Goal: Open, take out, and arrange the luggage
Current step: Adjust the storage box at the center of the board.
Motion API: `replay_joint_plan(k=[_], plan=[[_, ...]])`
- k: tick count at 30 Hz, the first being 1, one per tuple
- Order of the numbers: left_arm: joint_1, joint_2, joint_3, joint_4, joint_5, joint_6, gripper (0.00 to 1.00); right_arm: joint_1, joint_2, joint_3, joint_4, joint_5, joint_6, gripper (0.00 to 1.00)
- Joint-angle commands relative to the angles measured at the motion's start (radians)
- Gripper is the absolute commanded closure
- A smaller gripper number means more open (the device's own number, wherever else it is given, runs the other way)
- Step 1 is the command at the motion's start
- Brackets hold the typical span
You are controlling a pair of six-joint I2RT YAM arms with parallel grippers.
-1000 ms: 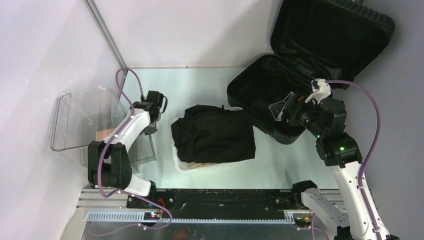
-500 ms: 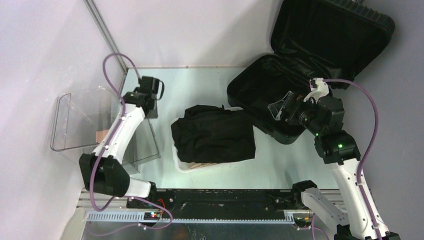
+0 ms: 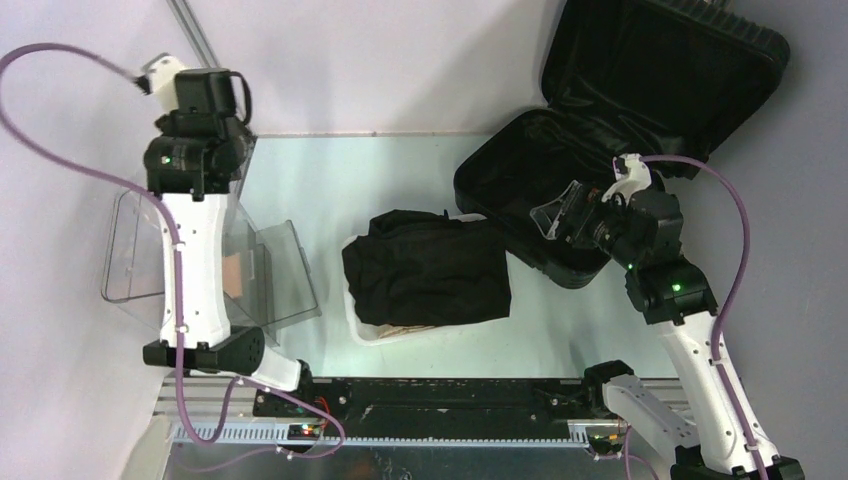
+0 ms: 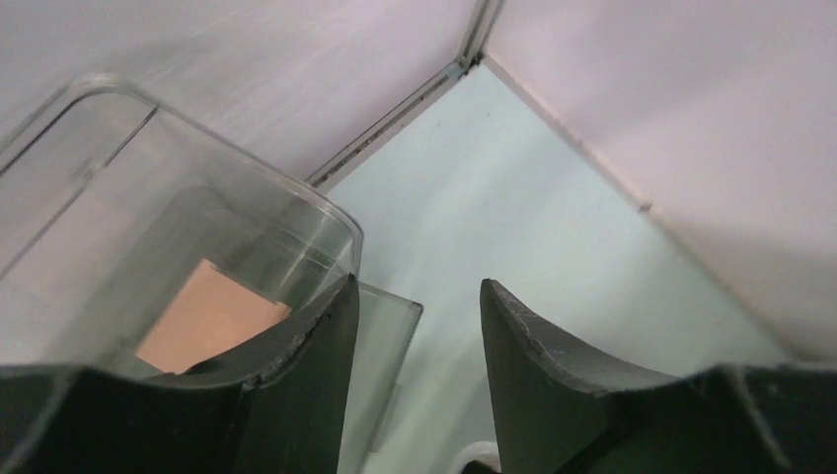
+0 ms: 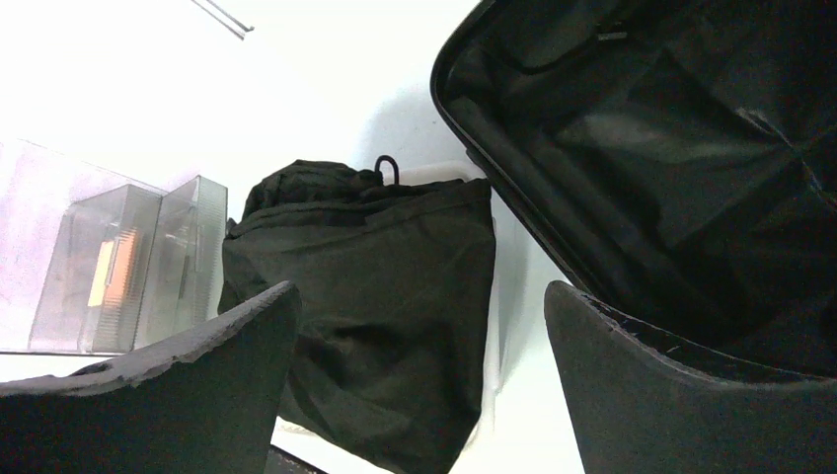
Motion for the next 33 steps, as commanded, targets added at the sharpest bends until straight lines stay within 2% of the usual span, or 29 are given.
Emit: replay_joint_plan(k=[1,6,9,11,18,28,33], plan=[[0.1,0.023,0.088,-0.133,-0.007,-0.319,0.45,0.011,-0.007,0.005,0.087,-0.006,0.009,0.04],[0.201,0.116,0.169,-0.283,-0.039,-0.536,0.49,0.017,0.004,-0.014,0.12,-0.037,0.023,0.04],[0.232,0.231,0.303,-0.369,-0.053,-0.595,0.49,0.021,0.012,-0.013,0.114,-0.041,0.011,0.04],[0.262,0.27,0.331,-0.382,-0.021,-0.62,0.49,0.021,0.015,-0.013,0.111,-0.04,0.002,0.04],[0.351,0.331,0.298,-0.344,0.033,-0.66,0.49,0.025,0.018,-0.013,0.093,-0.023,0.002,0.05],[0.381,0.42,0.299,-0.347,0.042,-0.693,0.49,0.062,0.036,-0.013,0.101,0.014,0.038,0.05],[0.388,0.431,0.293,-0.388,0.059,-0.744,0.54,0.093,0.064,0.013,0.087,0.051,0.027,0.05]])
